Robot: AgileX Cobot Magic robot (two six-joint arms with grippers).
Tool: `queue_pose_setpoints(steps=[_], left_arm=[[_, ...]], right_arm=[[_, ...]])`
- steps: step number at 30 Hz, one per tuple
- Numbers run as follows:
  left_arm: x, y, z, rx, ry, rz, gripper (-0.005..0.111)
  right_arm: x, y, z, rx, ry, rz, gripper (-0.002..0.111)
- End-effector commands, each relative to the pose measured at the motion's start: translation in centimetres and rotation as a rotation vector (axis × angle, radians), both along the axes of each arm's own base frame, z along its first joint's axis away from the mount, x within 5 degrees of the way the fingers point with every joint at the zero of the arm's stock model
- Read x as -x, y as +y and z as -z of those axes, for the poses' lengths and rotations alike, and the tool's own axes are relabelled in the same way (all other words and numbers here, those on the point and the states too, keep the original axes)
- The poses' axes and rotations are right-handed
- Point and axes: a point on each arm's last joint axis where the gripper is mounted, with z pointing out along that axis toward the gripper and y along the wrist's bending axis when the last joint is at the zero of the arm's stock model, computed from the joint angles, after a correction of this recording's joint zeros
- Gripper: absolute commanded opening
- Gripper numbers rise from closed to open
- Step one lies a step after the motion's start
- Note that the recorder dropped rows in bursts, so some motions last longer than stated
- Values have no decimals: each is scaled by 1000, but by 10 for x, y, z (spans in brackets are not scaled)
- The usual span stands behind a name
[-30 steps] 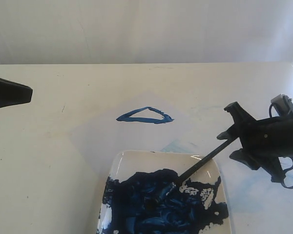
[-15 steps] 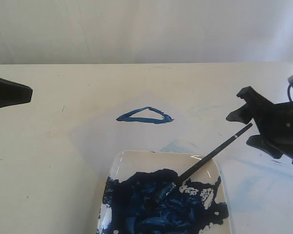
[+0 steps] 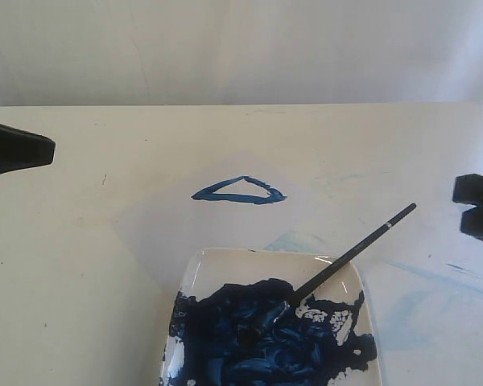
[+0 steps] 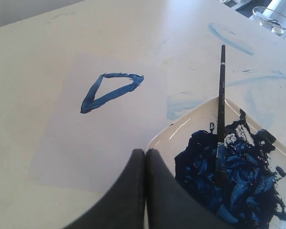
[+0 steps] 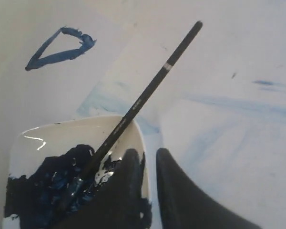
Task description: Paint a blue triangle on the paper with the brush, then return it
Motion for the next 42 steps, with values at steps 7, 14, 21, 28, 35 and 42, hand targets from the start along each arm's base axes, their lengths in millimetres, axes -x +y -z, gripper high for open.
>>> queue_pose_setpoints(steps=[7,14,21,28,35,42], left_arm=[[1,-1,-1,13,-22,-2,0],[1,-1,-1,13,-22,-2,0],[1,-1,-1,13,-22,-2,0],[1,-1,-1,13,-22,-2,0],[1,-1,-1,13,-22,-2,0],[1,-1,-1,13,-22,-2,0]], right_arm=[[34,-15,-28,129,-224,10,0],[41,-15,-29,130,-218,-1,0],[41,-15,-29,130,-218,-1,0],[45,-13,-32,128,-236,-21,0],[64,-12,-43,26,-303,20,0],[106,-18,-72,-237,-540,152,0]])
